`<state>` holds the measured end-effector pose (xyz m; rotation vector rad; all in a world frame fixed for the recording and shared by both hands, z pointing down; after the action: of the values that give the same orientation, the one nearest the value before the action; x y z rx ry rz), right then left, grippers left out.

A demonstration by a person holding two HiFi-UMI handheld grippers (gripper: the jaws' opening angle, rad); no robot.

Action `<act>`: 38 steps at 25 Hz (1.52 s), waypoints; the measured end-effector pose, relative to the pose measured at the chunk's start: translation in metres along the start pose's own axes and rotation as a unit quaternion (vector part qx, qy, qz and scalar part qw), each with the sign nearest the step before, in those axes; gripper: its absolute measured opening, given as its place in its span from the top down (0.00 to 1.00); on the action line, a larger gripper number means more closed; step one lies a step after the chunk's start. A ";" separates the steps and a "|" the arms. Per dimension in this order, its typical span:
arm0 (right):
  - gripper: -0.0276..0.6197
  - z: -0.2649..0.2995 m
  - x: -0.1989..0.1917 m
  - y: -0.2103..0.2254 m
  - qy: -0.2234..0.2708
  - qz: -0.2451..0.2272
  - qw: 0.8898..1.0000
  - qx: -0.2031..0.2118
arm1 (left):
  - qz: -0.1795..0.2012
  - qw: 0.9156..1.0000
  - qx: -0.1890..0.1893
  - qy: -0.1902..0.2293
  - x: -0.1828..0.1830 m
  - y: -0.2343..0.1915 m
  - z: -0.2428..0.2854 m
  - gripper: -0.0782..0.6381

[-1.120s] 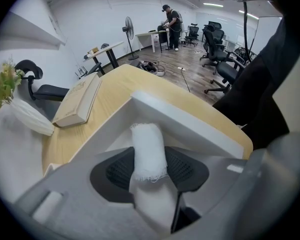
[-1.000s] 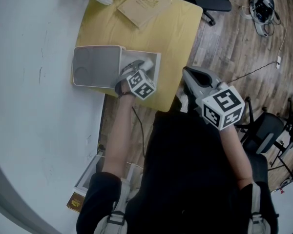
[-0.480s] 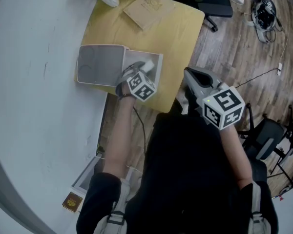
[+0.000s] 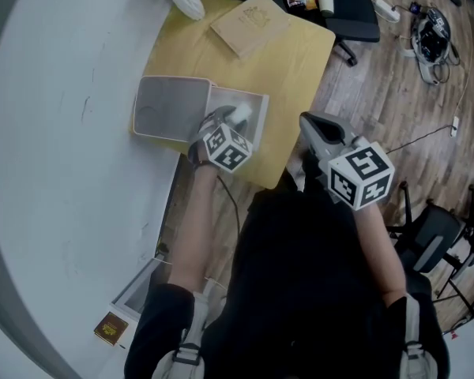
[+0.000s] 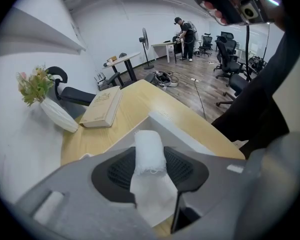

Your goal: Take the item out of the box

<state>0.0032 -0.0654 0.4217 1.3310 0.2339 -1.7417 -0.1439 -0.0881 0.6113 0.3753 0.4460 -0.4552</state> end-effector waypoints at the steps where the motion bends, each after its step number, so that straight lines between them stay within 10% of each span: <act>1: 0.95 0.000 0.001 0.000 0.001 -0.001 1.000 0.001 | -0.006 1.000 0.006 0.004 0.002 -0.002 -0.004 0.63; 15: 0.95 -0.003 0.025 -0.010 0.028 -0.023 0.999 0.014 | -0.095 0.984 0.089 0.124 0.050 -0.034 -0.083 0.63; 23: 0.95 -0.006 0.042 -0.015 0.041 -0.040 0.998 0.021 | -0.161 0.951 0.125 0.234 0.086 -0.051 -0.146 0.63; 31: 0.95 -0.007 0.053 -0.023 0.053 -0.047 0.997 0.036 | -0.239 0.898 0.143 0.340 0.107 -0.054 -0.196 0.63; 38: 0.95 -0.002 0.056 -0.028 0.054 -0.047 0.996 0.046 | -0.233 0.890 0.161 0.357 0.102 -0.052 -0.211 0.67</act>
<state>-0.0165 -0.0778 0.3636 1.5045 0.2834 -1.7792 -0.1554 -0.0731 0.3719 0.7703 1.2031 -0.8668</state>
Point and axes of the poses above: the fingertips, and each gripper's own axes: z forward along the fingers, y to its right, x out of its top, the point moved 1 cm from there along -z, backward along the fingers, and after that the axes turned 4 degrees about y, right-handed, at the moved point
